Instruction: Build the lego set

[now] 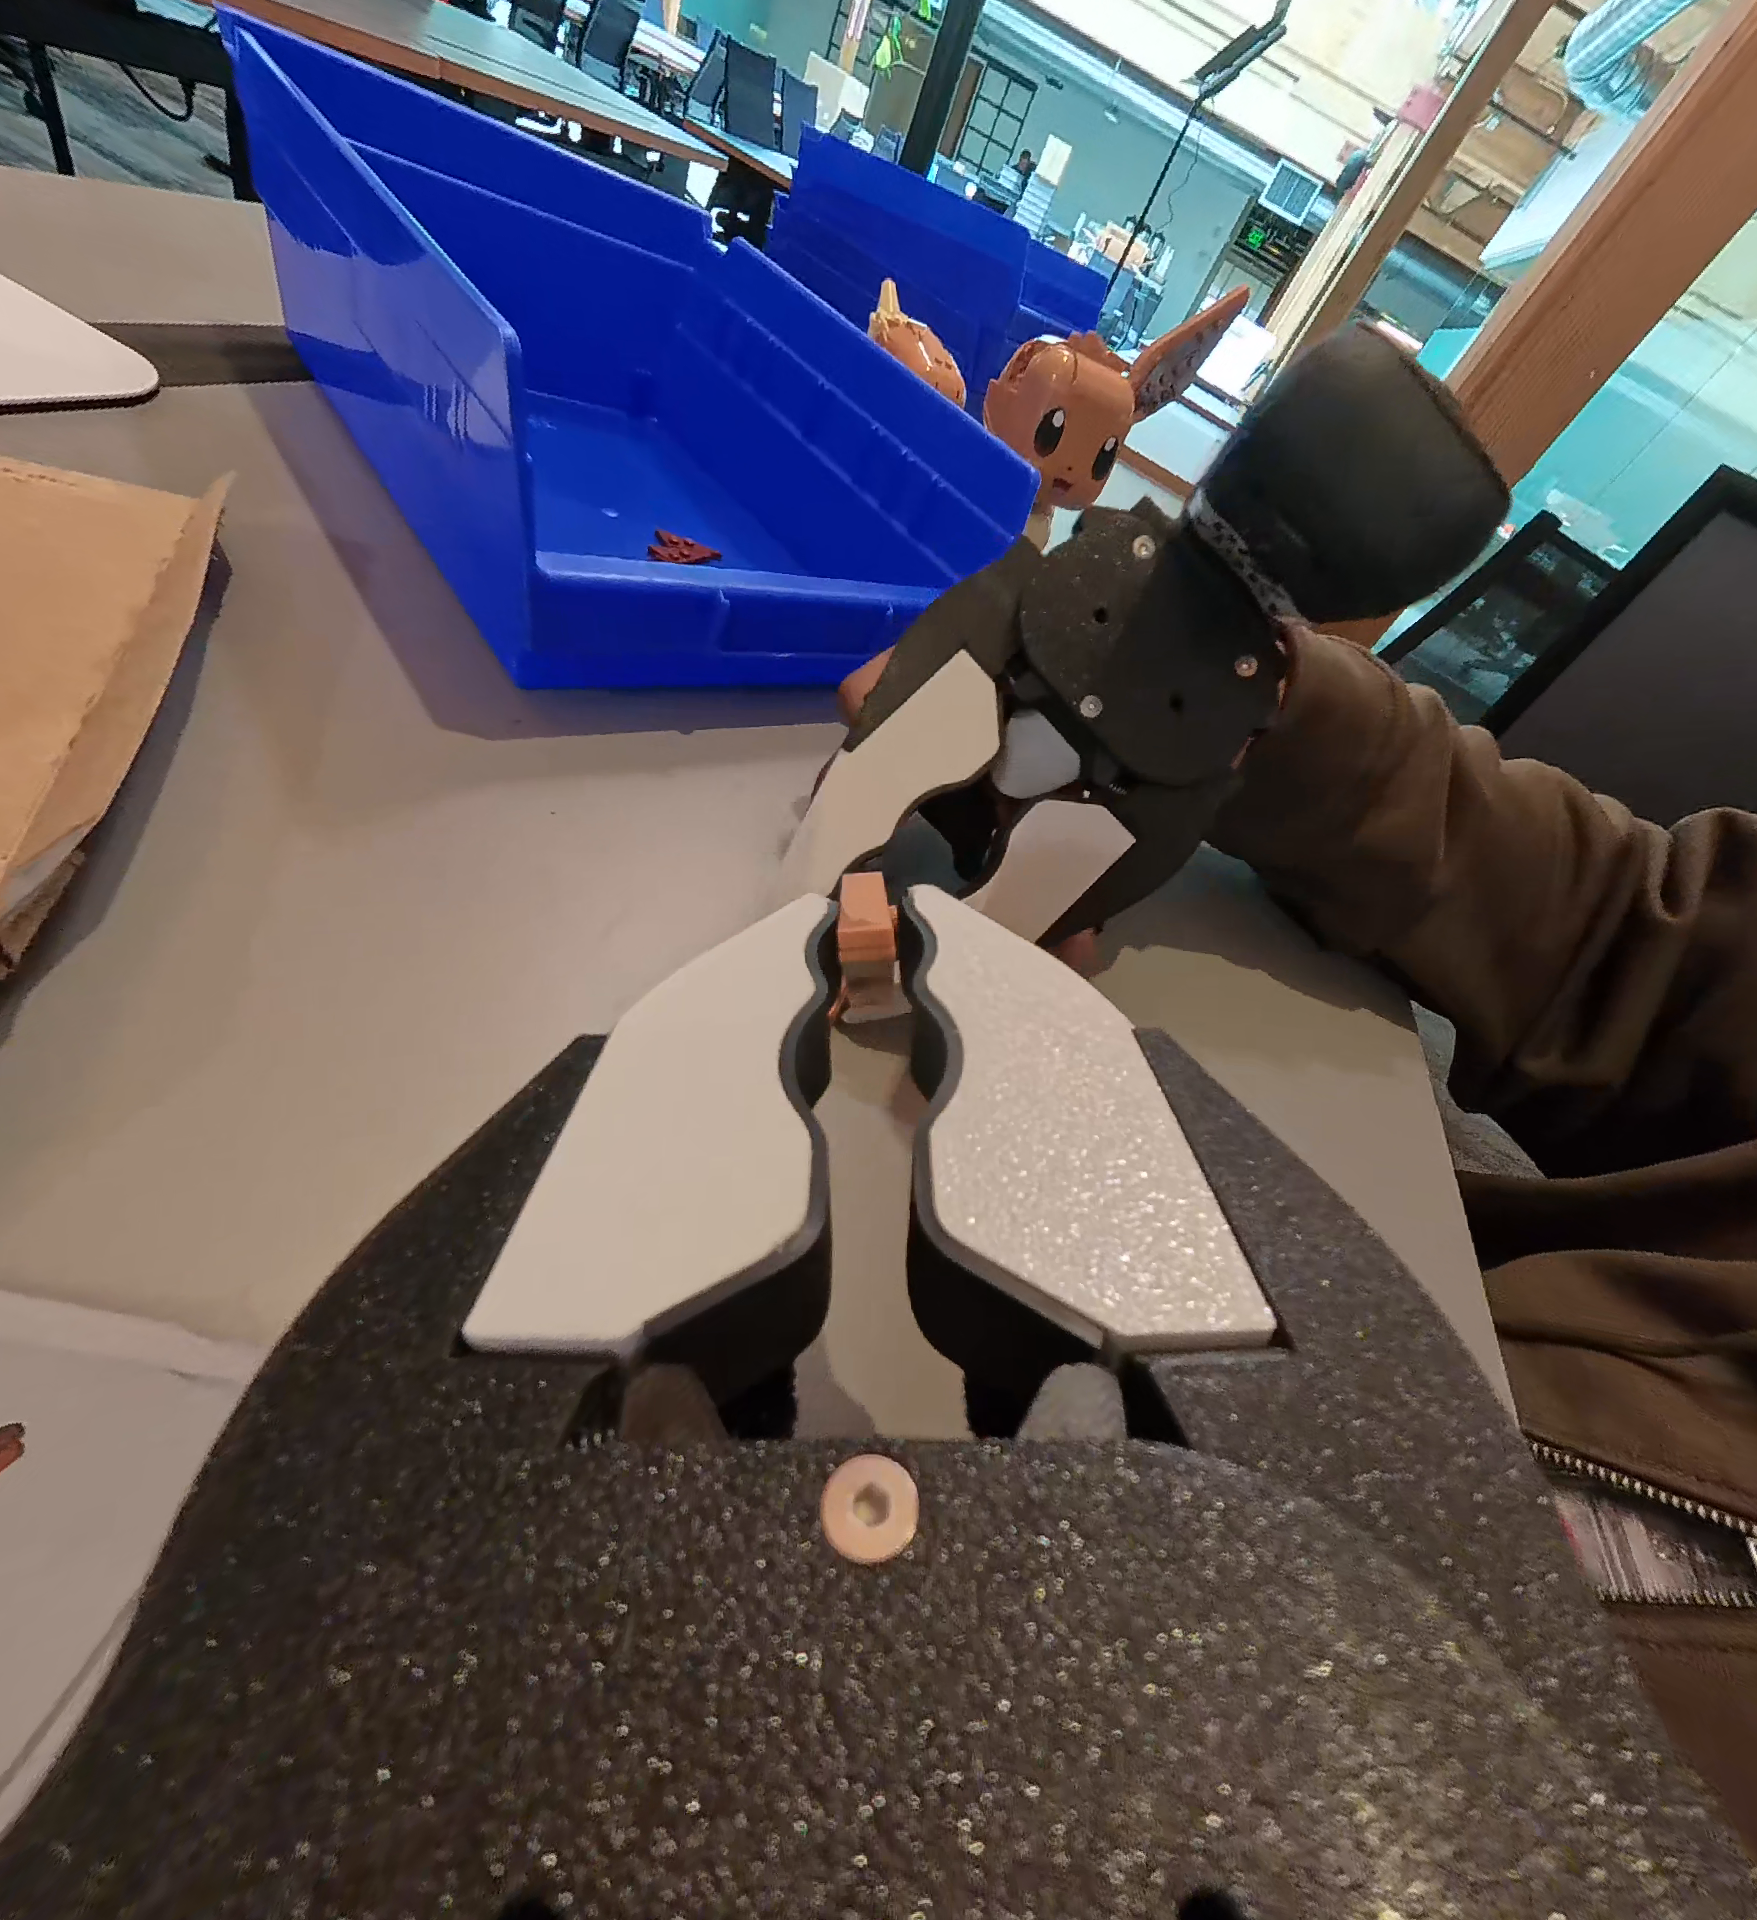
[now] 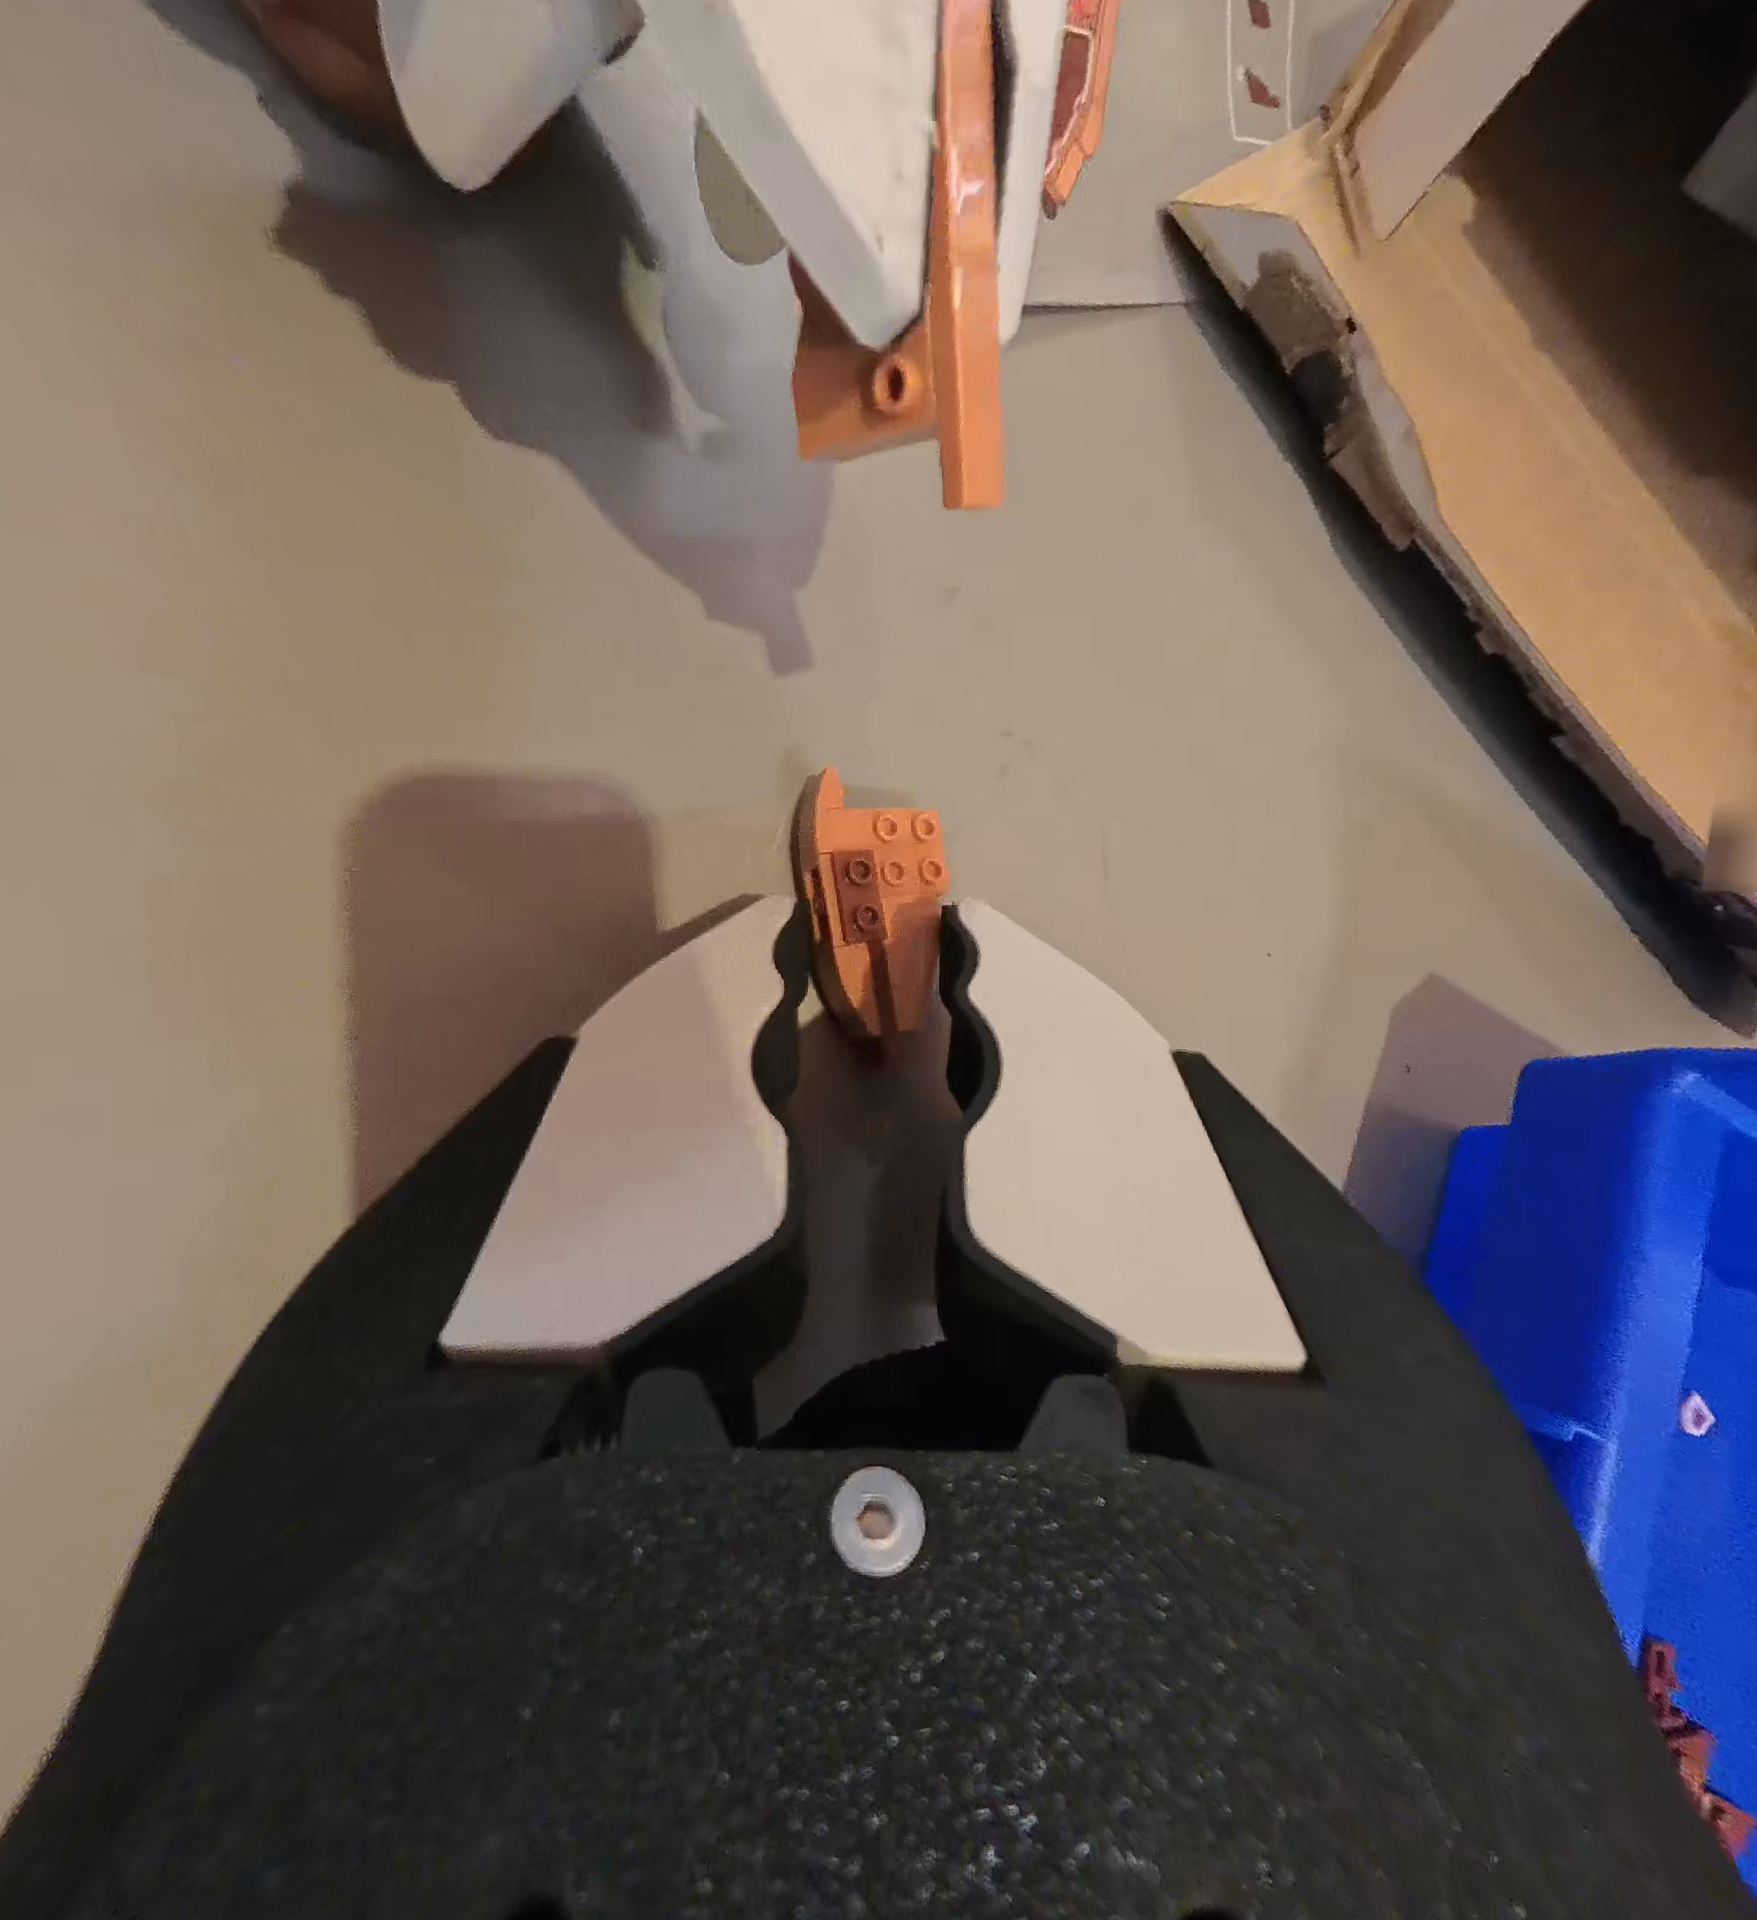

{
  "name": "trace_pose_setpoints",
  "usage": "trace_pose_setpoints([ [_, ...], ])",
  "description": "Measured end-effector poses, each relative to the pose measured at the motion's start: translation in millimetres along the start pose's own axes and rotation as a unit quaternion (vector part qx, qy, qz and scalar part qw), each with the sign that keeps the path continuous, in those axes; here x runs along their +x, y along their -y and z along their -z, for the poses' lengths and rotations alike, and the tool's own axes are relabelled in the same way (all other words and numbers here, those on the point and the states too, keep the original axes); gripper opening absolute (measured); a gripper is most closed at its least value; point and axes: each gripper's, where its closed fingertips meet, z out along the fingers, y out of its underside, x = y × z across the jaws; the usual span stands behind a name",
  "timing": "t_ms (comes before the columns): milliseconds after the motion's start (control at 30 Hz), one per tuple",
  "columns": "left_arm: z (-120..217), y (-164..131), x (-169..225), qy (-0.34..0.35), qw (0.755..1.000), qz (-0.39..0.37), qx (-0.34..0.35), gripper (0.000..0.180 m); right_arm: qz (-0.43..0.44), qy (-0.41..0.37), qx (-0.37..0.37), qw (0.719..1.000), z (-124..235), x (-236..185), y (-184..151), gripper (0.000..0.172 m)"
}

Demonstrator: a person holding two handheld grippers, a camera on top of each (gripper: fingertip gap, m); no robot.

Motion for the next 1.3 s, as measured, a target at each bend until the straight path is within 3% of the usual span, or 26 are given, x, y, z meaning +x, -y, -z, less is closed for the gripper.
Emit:
trace_pose_setpoints([
  [133, 1.6, 3.5, -2.4, 0.008, 1.000, 0.011, 0.012, 0.009, 0.086, -0.093, -0.004, 0.992, 1.4, 10.6, 2.8, 0.023],
  [267, 7.4, 15.3, -6.8, 0.001, 0.997, 0.055, 0.059, 0.009, 0.200, -0.215, 0.040, 0.955, 10.7, 16.2, 26.5, 0.023],
  [467, 14.0, 29.4, -3.4, -0.033, 0.989, 0.092, 0.113, 0.010, 0.235, -0.316, 0.110, 0.913, 33.0, 17.0, 65.5, 0.023],
  [1133, 15.5, 37.1, 13.6, -0.082, 0.984, 0.088, 0.134, 0.010, 0.313, -0.411, 0.130, 0.846, 51.1, 11.5, 86.0, 0.019],
  [1300, 14.2, 34.9, 16.4, -0.090, 0.984, 0.088, 0.126, 0.010, 0.308, -0.427, 0.125, 0.841, 53.4, 16.4, 86.2, 0.032],
])
